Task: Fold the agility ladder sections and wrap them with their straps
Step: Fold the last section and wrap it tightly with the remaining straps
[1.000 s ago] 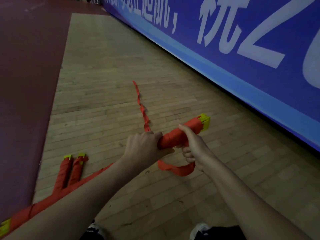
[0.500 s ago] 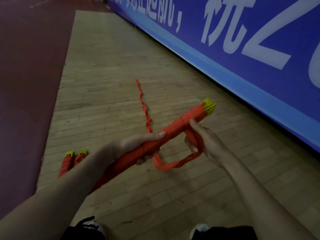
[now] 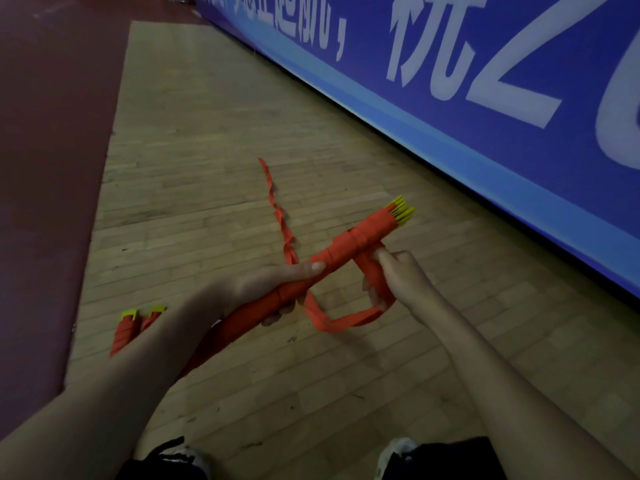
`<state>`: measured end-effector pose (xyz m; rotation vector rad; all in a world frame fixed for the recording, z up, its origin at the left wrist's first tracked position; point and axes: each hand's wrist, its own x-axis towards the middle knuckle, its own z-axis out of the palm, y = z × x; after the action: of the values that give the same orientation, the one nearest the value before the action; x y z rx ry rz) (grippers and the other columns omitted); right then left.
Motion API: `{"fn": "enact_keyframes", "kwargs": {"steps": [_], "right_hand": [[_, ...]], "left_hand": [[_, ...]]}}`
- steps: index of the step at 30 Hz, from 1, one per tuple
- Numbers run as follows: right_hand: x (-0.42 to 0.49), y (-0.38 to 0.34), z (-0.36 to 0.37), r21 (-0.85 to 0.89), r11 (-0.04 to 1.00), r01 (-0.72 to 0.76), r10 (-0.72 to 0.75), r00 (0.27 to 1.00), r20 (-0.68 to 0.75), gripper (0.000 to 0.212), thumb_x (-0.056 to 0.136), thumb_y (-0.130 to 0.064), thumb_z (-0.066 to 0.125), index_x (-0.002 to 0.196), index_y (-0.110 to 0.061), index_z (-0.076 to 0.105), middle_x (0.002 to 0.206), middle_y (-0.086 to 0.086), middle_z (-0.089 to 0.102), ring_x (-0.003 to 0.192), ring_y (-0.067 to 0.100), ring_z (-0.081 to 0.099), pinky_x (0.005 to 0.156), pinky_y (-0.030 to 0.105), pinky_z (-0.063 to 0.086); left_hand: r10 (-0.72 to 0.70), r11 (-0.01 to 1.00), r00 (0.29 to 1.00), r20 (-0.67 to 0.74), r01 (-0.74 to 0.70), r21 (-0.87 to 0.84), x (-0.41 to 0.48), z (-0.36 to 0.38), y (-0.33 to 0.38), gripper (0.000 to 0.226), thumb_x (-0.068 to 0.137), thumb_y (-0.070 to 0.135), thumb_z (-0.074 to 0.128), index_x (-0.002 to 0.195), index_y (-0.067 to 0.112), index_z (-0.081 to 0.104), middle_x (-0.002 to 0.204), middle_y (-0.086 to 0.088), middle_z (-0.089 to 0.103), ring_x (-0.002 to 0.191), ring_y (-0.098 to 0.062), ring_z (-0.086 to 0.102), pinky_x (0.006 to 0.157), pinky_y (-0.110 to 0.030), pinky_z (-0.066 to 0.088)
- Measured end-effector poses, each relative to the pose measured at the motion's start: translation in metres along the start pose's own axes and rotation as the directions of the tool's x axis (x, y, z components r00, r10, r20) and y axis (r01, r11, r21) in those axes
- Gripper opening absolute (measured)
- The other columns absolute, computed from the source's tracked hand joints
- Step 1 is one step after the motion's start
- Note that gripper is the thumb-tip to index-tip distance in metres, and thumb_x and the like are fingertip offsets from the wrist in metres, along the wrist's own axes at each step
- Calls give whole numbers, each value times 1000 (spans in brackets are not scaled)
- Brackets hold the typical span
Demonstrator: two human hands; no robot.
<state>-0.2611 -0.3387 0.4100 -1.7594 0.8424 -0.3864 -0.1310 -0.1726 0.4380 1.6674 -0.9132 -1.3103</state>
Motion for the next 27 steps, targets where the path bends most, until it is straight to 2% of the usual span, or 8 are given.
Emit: {"fn": "enact_keyframes", "kwargs": {"steps": [2,5,8,12,16,19,22,27], "right_hand": [[1,0,-1,15,999,-38,37,996,84,55,97,-25,32,61,1,66,47,16,59,39,23,53,44,21,44],[1,2,-2,76,988,-137,120,973,196,39,90,-12,32,79,3,67,56,16,64,44,23,58,49,23,48],[1,1,-3,136,974,-180,143,959,244,30,80,4,33,80,-1,62,63,15,65,53,26,60,60,32,51],[-2,3,-8,182,974,-131,62,937,343,40,76,12,34,73,-7,69,75,13,69,79,29,64,82,44,42],[-8,1,-11,122,992,-36,-20,901,434,51,74,20,35,72,-14,74,83,5,74,80,17,67,77,30,46],[-9,-3,-4,214,977,-17,-65,927,369,43,75,19,33,76,-6,68,67,6,69,67,18,63,71,30,47],[-7,-10,-2,358,932,-62,-73,934,351,33,83,6,31,88,2,64,60,12,62,56,22,57,79,42,44],[-13,-14,3,351,934,-71,-89,904,418,27,99,-15,43,89,-2,63,66,7,67,60,15,65,60,25,53]], "left_hand": [[-1,998,1000,-20,0,-67,0,-3,0,34,101,36,44,77,12,53,46,13,58,40,3,54,40,-10,41],[-52,994,998,-16,54,95,2,-15,-2,65,64,74,61,76,10,62,56,-1,55,43,-13,51,44,-20,41],[-61,988,994,-88,73,138,4,-21,-3,66,52,74,65,74,12,65,60,-6,54,46,-17,49,45,-23,42],[-37,981,995,-93,54,187,3,-20,-1,60,53,73,67,75,17,66,60,-5,56,49,-17,51,48,-25,43],[16,979,988,-151,15,201,2,-24,0,62,51,74,68,79,18,69,63,-4,57,54,-17,53,48,-25,45],[48,984,970,-237,-5,180,5,-26,1,66,48,76,66,78,17,66,57,1,56,48,-15,53,47,-26,44],[54,991,959,-278,-17,134,5,-27,0,67,49,77,65,78,16,65,58,-1,57,48,-15,53,47,-26,44],[81,987,947,-310,-33,156,4,-32,-2,63,50,77,65,78,21,67,62,-1,59,51,-14,55,48,-27,45]]}}
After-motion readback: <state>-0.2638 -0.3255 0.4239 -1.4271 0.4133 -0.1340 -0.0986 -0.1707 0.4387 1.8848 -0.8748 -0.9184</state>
